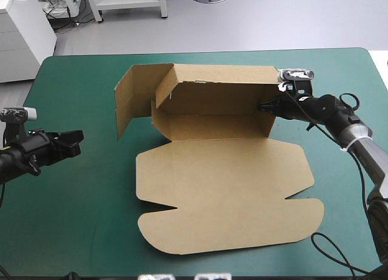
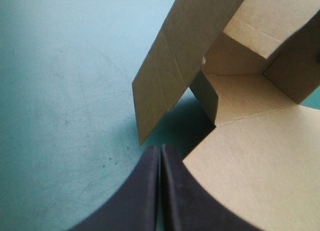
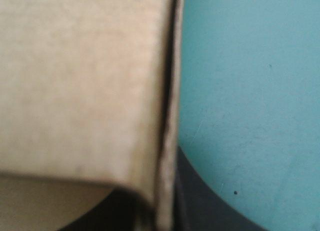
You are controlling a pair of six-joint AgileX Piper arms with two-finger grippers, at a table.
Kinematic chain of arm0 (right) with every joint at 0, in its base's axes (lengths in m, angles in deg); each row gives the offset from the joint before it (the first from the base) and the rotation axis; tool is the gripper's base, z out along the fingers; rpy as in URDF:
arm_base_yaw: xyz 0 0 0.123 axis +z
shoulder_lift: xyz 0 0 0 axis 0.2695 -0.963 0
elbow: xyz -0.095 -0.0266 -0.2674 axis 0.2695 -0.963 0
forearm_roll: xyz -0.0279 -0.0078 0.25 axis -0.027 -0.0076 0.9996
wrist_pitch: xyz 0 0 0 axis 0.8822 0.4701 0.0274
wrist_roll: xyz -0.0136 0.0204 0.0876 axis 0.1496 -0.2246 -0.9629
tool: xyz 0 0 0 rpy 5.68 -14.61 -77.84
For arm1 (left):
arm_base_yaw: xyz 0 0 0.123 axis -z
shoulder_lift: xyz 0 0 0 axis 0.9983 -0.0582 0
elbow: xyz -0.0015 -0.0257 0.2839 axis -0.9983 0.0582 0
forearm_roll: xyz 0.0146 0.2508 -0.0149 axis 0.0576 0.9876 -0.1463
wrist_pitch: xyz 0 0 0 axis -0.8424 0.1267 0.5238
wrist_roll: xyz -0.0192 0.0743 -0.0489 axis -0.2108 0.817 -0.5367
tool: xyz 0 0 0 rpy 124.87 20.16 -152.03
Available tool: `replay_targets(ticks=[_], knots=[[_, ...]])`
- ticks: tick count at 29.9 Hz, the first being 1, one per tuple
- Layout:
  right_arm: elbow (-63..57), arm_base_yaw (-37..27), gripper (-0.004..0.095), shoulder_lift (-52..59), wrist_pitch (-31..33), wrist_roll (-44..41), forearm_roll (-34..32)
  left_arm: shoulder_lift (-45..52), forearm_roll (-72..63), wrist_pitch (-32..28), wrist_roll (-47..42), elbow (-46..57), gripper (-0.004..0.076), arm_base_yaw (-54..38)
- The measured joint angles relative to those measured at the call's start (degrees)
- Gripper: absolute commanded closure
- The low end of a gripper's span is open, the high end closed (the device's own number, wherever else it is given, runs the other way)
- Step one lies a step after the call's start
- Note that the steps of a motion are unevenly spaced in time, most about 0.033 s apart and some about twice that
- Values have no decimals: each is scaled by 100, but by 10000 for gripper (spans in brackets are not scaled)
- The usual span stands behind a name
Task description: Fold the box
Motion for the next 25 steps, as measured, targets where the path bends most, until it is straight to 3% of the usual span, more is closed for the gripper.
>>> replay_targets(ticks=[11,18,25], knots=[[896,0,919,106,2035,-1216,-1796,-211,-12,-86,183,0,727,0],[1462,0,919,324,3707,-1401,-2184,-265,-55,-86,262,0,727,0],[1820,0,919,242,4081,-1702,-2497,-265,-128,-80,303,0,727,0]])
